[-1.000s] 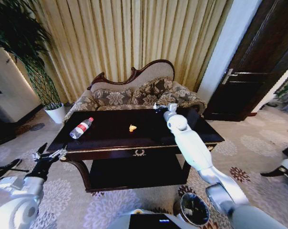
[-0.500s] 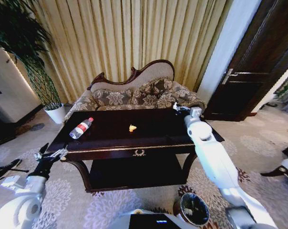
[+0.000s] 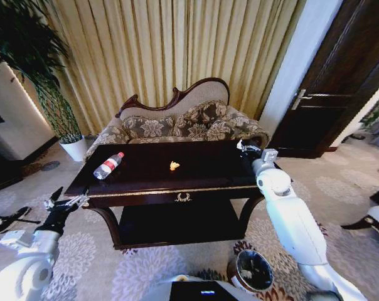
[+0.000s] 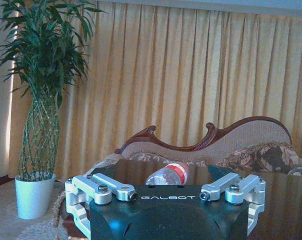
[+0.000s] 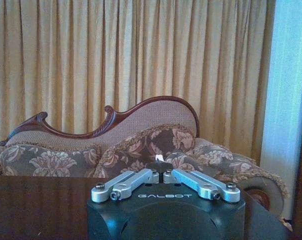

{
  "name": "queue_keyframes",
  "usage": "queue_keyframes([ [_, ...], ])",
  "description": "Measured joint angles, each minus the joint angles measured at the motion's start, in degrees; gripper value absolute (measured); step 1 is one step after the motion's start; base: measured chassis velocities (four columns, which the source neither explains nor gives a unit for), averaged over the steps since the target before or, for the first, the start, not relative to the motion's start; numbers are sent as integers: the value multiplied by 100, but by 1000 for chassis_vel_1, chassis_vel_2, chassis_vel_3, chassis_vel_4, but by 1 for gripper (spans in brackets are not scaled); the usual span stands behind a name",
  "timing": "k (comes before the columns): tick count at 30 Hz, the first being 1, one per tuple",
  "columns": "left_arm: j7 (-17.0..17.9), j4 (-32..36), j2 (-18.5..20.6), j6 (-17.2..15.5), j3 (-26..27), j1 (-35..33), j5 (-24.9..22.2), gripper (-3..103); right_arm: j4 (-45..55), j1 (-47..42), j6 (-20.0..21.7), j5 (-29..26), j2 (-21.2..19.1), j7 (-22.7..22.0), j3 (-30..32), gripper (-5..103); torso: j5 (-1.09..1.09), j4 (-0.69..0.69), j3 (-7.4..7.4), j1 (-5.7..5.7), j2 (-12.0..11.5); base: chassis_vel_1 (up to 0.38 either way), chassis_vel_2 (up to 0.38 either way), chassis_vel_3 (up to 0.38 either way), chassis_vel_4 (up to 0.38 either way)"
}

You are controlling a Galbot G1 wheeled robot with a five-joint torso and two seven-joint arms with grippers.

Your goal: Move to the front of the table and place the trash on the table into the trash bin.

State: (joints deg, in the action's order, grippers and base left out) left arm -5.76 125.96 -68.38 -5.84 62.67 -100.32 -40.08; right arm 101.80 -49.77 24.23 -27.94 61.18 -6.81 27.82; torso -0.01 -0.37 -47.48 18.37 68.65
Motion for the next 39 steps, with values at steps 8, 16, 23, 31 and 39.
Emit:
queue_keyframes([
  [8, 4, 7, -5, -3, -18, -1, 0, 100, 10, -131, -54, 25, 13, -1, 100, 0, 1, 0, -1, -1, 1, 117, -128, -122, 120],
  [16, 3, 82, -25, -12, -23, -17, 8, 100, 43, -261, -134, 25, -1, 0, 178, 0, 1, 0, -1, 0, 0, 105, -111, -106, 103],
  [23, -3, 108, -65, -14, -13, -70, 16, 100, 95, -299, -153, 43, 4, 0, 161, 0, 1, -1, -1, 1, 0, 131, -122, -134, 104],
  [31, -12, 115, -66, 1, 10, -101, 17, 100, 129, -391, -166, 86, 46, 0, 165, 0, 0, 0, 0, 0, -1, 173, -154, -151, 156],
  [39, -18, 91, -63, 7, -20, -77, 17, 100, 111, -459, -214, 151, 93, 0, 171, 0, 0, -1, 0, 0, 0, 156, -166, -160, 163],
])
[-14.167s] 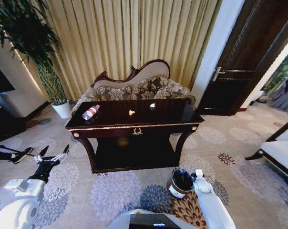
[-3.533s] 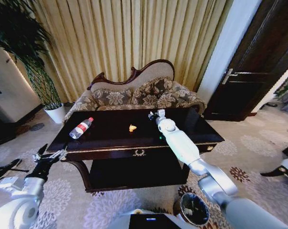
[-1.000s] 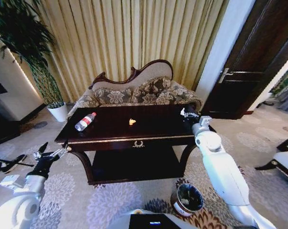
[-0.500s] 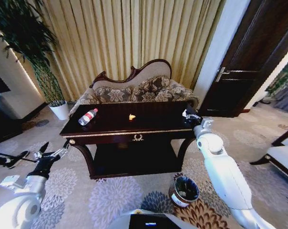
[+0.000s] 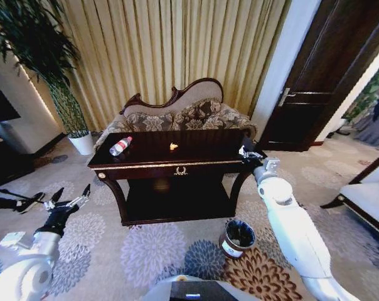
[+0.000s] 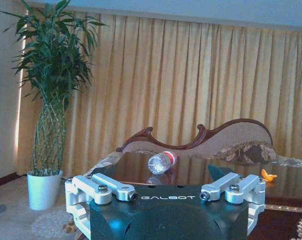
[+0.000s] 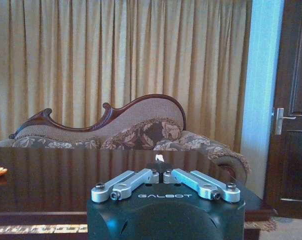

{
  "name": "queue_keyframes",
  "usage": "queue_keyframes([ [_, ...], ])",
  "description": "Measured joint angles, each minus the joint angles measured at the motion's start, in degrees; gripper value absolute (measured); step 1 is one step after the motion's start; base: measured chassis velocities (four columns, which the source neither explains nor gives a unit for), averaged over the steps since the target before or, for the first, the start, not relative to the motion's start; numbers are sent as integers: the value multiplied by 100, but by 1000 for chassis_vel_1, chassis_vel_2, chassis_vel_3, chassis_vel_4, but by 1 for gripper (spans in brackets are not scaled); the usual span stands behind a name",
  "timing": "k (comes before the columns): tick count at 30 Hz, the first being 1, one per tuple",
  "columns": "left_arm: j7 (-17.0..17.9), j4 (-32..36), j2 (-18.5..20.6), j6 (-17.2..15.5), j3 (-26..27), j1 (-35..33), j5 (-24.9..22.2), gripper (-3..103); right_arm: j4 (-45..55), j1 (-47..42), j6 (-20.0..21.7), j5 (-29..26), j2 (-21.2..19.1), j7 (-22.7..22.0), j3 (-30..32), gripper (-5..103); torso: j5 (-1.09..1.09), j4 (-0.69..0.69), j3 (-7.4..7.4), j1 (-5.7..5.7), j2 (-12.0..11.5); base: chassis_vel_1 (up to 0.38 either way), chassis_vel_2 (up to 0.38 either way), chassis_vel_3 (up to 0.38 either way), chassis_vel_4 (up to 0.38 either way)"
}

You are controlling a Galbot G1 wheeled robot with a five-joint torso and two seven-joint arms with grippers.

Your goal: Move to the front of the table and place the trash on the table into the trash bin.

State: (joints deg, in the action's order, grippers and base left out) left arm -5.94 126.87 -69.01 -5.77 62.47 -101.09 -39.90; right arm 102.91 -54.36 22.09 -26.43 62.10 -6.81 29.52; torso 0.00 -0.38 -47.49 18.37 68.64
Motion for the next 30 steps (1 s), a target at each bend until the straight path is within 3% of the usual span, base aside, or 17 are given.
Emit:
queue_keyframes([
  [8, -71, -106, 0, 107, -18, 4, -37, 100, -103, -253, -183, 24, 189, 0, 33, 0, -1, 1, 1, -2, 2, 49, -54, -36, 48],
  [15, -75, -167, 3, 141, 49, 26, -71, 100, -631, -620, -279, 373, 287, 0, 181, 0, 0, 1, -2, 3, -2, 0, 0, 0, 0],
  [19, -75, -192, 25, 176, 130, 28, -139, 100, -1180, -915, -431, 797, 374, 0, 285, 0, 0, 0, 0, 1, -1, 0, 0, 0, 0],
  [21, -75, -204, 25, 207, 158, 23, -172, 100, -1722, -1025, -608, 1314, 490, 0, 319, 0, 2, -1, 0, -1, 0, 0, 0, 0, 0],
  [30, -71, -126, -57, 242, 177, 44, -170, 100, -3037, -821, -838, 2098, 964, 1, 282, 0, 0, 1, 0, 0, 0, 0, 0, 0, 0],
])
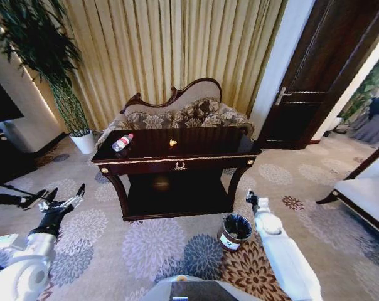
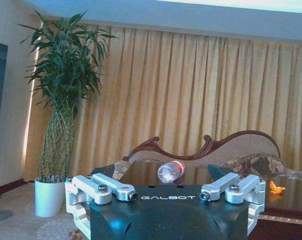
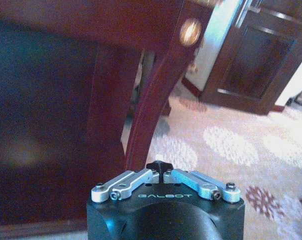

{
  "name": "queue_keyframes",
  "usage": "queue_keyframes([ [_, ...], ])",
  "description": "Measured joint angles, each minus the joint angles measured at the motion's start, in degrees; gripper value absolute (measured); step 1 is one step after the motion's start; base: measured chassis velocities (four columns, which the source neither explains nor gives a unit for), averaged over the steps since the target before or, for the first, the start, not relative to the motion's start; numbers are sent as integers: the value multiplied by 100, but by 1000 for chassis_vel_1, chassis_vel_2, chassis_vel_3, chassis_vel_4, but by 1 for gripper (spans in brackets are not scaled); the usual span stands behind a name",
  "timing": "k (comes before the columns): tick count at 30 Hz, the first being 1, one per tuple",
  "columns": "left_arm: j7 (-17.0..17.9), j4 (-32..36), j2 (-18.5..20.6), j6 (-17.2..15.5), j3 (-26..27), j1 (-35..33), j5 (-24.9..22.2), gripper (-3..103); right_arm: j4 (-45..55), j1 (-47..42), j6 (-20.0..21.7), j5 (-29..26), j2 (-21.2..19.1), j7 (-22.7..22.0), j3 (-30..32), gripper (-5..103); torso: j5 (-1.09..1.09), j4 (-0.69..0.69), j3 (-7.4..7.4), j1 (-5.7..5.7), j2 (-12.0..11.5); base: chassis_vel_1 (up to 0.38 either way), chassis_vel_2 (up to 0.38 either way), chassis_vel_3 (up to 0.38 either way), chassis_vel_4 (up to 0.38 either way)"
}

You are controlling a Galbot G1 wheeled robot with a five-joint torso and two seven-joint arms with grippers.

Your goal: Move to the front of the table and place the trash on the table into the trash bin.

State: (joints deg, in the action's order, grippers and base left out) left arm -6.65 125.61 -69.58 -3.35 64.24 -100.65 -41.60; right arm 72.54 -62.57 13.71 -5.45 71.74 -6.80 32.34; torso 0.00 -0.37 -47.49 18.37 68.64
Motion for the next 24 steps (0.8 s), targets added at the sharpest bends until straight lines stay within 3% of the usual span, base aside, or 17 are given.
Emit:
queue_keyframes([
  [5, 3, 26, -21, 4, 5, -23, 12, 100, -956, 244, -187, 447, 325, 0, 29, 0, -1, 0, 0, 0, 0, 0, 0, 0, 0],
  [12, 6, 36, -2, 40, 65, -78, 11, 100, -2003, 471, -603, 599, 460, 0, 66, 0, 0, 0, 0, 0, 0, 0, 0, 0, 0],
  [23, 6, 112, 9, 41, 24, -74, 32, 100, -2362, 633, -919, 547, 481, 0, 27, 0, -1, -1, 0, 0, 0, 0, 0, 0, 0],
  [24, 6, 118, 9, 39, 24, -75, 33, 100, -2358, 638, -926, 547, 499, -1, 25, 6, -1, -1, 0, 0, 0, 0, 0, 0, 0],
])
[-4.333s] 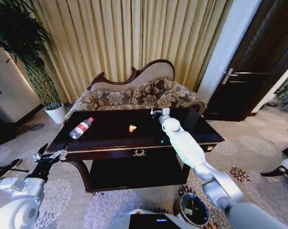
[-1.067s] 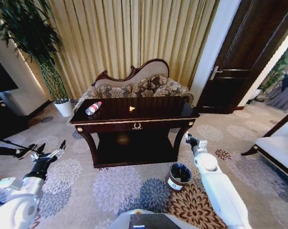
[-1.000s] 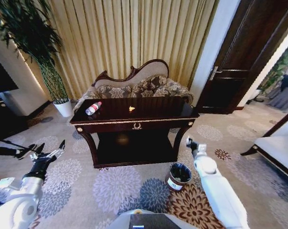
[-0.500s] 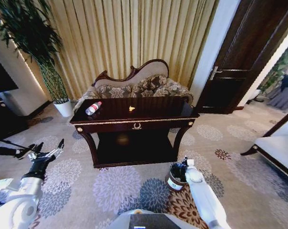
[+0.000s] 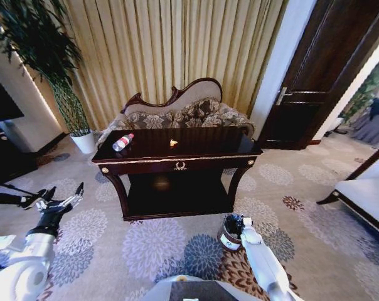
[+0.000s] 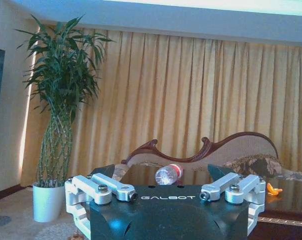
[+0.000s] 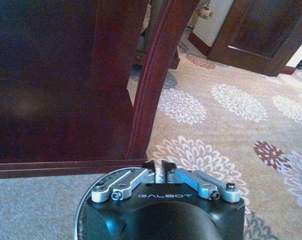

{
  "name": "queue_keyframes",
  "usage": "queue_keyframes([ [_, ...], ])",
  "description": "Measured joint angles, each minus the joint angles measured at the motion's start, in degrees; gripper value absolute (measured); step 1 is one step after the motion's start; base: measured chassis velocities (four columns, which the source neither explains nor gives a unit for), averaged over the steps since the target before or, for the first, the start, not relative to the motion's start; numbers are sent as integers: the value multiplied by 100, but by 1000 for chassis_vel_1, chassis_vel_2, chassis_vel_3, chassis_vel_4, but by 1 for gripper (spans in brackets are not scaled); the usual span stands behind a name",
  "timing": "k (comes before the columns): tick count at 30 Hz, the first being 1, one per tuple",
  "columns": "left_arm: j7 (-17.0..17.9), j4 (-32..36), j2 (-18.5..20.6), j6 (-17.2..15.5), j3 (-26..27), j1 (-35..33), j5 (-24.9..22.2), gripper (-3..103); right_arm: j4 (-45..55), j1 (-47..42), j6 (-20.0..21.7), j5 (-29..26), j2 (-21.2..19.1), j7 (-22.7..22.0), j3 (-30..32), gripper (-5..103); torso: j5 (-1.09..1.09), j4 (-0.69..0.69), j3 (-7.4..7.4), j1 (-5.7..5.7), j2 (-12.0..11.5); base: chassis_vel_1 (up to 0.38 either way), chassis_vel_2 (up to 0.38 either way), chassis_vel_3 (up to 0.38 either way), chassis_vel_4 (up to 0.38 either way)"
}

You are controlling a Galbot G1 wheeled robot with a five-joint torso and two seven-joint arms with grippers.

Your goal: Move to the front of the table and place the trash on the table into the trash bin.

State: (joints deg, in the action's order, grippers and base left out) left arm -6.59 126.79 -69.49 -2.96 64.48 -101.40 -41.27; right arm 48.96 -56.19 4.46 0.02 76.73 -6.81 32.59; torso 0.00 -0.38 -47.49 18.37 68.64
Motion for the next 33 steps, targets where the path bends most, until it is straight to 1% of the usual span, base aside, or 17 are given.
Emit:
queue_keyframes([
  [3, 0, 7, 1, 0, 17, -23, 1, 100, 23, 2, -46, 1, 27, 0, -18, 16, 0, 1, 0, 0, 0, 0, 0, 0, 0],
  [4, 0, 7, 1, 0, 17, -23, 1, 100, 23, 2, -46, 1, 27, 0, -18, 16, 0, 1, 0, 0, 0, 0, 0, 0, 0],
  [7, 0, 10, 5, 3, 40, -40, 1, 100, 61, 2, -109, 13, 64, 0, -32, 32, 1, 1, 0, 0, 0, 0, 0, 0, 0],
  [8, 0, 10, 5, 3, 40, -40, 1, 100, 61, 2, -109, 13, 64, 0, -32, 32, 1, 1, 0, 0, 0, 0, 0, 0, 0],
  [10, 0, 25, 8, 5, 44, -41, 0, 100, 181, -12, -144, 13, 67, 0, -29, 43, 1, 1, 0, 0, 0, 0, 0, 0, 0],
  [11, 0, 25, 8, 5, 44, -41, 0, 100, 181, -12, -144, 13, 67, 0, -29, 43, 1, 1, 0, 0, 0, 0, 0, 0, 0],
  [14, 11, 36, 7, 5, 43, -43, 0, 100, 1003, -263, -206, -477, -22, 0, 2, 60, 1, 0, 0, 0, 0, 0, 0, 0, 0],
  [15, 11, 36, 7, 5, 43, -43, 0, 100, 1003, -263, -206, -477, -22, 0, 2, 60, 1, 0, 0, 0, 0, 0, 0, 0, 0],
  [17, 43, 36, 7, 5, 18, -24, 19, 100, 1714, -405, -282, -727, -91, -1, 21, 70, 0, 0, 0, 0, 0, 0, 0, 0, 0],
  [19, 67, 36, 7, 4, 10, -23, 28, 100, 1955, -445, -303, -767, -116, -1, 30, 70, 0, 0, 0, 0, 0, 0, 0, 0, 0],
  [20, 93, 36, 8, -5, 3, -23, 48, 100, 2551, -536, -291, -828, -172, -1, 41, 82, 0, 0, 0, 0, 0, 0, 0, 0, 0],
  [23, 96, 36, 11, -8, 2, -30, 77, 100, 3184, -625, -222, -800, -231, -1, 39, 86, 0, 1, 0, 0, 0, 0, 0, 0, 0],
  [26, 106, 18, 34, -2, 2, -15, 263, 100, 4619, -756, 283, -896, -321, -2, -69, 99, -1, 0, 0, 0, 0, 0, 0, 0, 0],
  [28, 108, 7, 44, 7, -6, -3, 307, 100, 4928, -768, 467, -1004, -332, -2, -127, 100, 0, 1, 0, 0, 0, 0, 0, 0, 0],
  [30, 189, 8, 70, 8, -37, 19, 350, 100, 5802, -777, 1026, -1494, -360, -2, -374, 100, 0, 1, 0, 0, 0, 0, 0, 0, 0],
  [31, 189, 8, 70, 8, -37, 19, 350, 100, 5802, -777, 1026, -1494, -360, -2, -374, 100, 0, 1, 0, 0, 0, 0, 0, 0, 0],
  [33, 258, 33, 84, -16, -42, 22, 363, 100, 6373, -756, 1361, -1888, -415, -1, -598, 100, 0, 2, 0, 0, 0, 0, 0, 0, 0],
])
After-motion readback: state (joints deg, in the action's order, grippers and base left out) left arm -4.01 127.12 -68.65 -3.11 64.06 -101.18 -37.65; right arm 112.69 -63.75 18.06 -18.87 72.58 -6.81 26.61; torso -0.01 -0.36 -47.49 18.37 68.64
